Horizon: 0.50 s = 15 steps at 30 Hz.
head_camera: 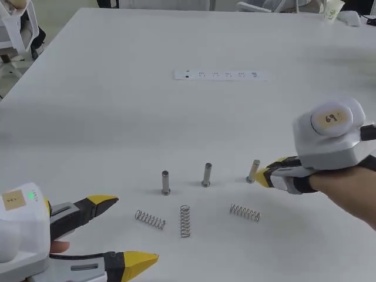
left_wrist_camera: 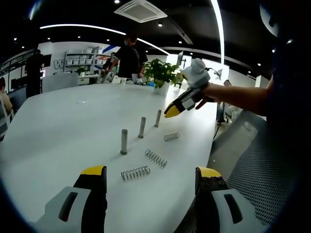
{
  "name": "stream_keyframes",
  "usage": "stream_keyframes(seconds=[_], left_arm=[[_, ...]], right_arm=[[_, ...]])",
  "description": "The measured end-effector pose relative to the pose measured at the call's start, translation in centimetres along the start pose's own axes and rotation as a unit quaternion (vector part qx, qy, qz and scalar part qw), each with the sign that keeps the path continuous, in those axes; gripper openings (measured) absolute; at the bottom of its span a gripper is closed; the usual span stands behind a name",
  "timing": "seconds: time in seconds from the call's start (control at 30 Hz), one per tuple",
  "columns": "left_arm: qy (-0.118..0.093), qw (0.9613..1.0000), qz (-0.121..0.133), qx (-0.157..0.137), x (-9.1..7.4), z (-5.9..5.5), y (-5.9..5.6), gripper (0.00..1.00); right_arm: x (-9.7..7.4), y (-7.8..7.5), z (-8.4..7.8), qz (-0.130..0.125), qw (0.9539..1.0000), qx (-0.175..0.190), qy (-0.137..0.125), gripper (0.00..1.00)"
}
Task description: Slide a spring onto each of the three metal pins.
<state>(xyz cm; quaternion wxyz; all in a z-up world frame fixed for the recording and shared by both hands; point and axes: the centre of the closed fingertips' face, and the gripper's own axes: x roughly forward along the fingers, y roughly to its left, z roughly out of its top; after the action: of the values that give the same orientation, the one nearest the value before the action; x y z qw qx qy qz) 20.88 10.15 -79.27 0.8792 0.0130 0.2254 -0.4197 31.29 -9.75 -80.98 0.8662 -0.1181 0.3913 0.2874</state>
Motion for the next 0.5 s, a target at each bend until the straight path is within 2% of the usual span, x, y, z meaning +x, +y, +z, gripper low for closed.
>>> stream_keyframes(seconds=[0.3, 0.5], left_arm=[[-0.002, 1.0000, 0.001, 0.000, 0.0, 0.1, 0.0, 0.71], [-0.004, 1.0000, 0.001, 0.000, -0.1, 0.1, 0.1, 0.71]], right_arm=[[-0.4, 1.5, -1.0, 0.015, 0.9998, -0.010, 0.009, 0.17], [-0.3, 3.2, -1.4, 0.041, 0.9984, -0.031, 0.021, 0.17]])
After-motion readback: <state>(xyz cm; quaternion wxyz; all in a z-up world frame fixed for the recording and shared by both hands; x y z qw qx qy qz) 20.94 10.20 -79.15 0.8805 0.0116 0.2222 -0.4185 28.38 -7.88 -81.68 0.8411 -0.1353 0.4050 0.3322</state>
